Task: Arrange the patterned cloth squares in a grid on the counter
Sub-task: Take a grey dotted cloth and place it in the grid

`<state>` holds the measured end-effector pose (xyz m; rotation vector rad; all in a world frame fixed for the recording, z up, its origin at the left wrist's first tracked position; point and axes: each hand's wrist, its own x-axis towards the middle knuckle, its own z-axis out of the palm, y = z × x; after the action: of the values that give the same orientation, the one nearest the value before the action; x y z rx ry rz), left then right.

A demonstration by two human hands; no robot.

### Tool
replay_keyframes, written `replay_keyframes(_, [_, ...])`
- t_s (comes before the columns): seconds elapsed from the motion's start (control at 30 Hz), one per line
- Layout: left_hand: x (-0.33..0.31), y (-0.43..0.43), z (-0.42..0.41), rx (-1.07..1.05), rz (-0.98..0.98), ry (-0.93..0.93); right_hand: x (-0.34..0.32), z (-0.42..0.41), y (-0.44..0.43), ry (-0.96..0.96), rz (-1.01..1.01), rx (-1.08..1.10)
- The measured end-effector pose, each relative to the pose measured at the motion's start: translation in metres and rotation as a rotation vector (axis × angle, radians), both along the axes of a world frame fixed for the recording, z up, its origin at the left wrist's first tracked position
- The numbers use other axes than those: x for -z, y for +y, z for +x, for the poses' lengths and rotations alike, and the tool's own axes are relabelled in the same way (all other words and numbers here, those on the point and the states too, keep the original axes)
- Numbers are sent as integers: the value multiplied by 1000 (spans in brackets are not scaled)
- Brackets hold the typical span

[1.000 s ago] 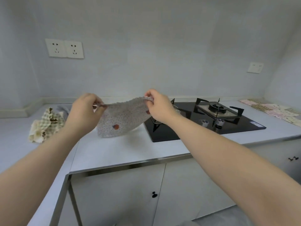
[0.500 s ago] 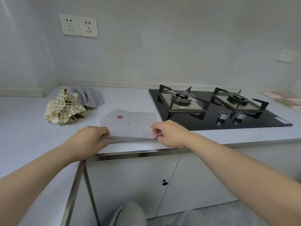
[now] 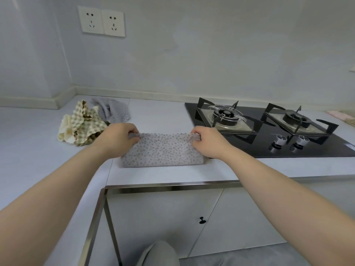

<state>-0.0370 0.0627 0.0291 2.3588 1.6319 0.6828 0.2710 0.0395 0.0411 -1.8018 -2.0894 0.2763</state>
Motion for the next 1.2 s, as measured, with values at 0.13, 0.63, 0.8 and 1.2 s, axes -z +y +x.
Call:
replay_keyframes(0.13, [24,27,16,-88,-18,26,25,-3,24,-110,-18,92])
replay_keyframes(0.63, [27,33,12,-34,-40,-216,58,6,22,121,143,100])
replay_keyframes(0.8, [9,32,8,-78,-32,-125,51,11,29,323,-17,116])
replay_keyframes(1.2, [-5,30,5,-91,39,-105,14,18,18,430,7,104])
